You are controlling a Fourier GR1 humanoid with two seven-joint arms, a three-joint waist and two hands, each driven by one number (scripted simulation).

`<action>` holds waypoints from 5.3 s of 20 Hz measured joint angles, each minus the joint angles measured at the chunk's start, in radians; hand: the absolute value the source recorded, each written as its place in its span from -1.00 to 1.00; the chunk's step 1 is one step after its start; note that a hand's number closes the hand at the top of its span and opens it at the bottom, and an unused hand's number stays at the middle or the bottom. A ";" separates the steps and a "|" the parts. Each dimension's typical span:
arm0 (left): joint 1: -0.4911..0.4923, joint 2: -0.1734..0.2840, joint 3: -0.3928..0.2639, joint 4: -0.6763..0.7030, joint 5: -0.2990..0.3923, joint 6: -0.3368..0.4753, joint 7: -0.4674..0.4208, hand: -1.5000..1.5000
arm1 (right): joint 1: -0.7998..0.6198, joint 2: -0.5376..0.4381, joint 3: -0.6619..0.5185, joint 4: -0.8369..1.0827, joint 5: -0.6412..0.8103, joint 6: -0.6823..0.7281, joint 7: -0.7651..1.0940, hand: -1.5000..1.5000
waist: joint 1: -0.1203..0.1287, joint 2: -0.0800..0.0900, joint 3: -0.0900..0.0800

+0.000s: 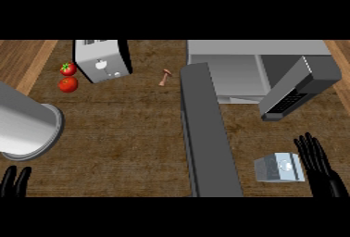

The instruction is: Pick up the milk, place it into the microwave and close the microwave

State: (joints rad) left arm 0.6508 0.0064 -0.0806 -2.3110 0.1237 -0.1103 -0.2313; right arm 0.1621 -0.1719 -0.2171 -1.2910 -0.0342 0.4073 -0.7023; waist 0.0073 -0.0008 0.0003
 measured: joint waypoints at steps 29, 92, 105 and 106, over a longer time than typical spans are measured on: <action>-0.006 -0.001 -0.009 0.033 0.000 0.005 -0.010 -1.00 | -0.214 -0.074 0.088 0.440 0.048 -0.017 -0.194 1.00 | -0.001 0.000 0.001; -0.099 0.037 0.166 0.114 0.163 -0.162 0.012 -1.00 | -1.190 -0.020 0.015 1.026 0.164 -0.568 -0.034 1.00 | 0.082 0.037 0.004; -0.173 0.051 0.150 0.141 0.116 -0.157 0.026 -1.00 | -1.283 -0.064 -0.050 1.128 0.160 -0.826 0.013 1.00 | 0.134 0.070 0.005; -0.178 0.051 0.146 0.142 0.109 -0.154 0.028 -1.00 | -1.287 -0.064 -0.048 1.132 0.166 -0.860 0.013 -1.00 | 0.138 0.072 0.004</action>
State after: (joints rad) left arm 0.4731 0.0574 0.0657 -2.1694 0.2324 -0.2642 -0.2033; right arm -1.1247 -0.2363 -0.2649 -0.1591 0.1322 -0.4526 -0.6891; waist 0.1457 0.0713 0.0048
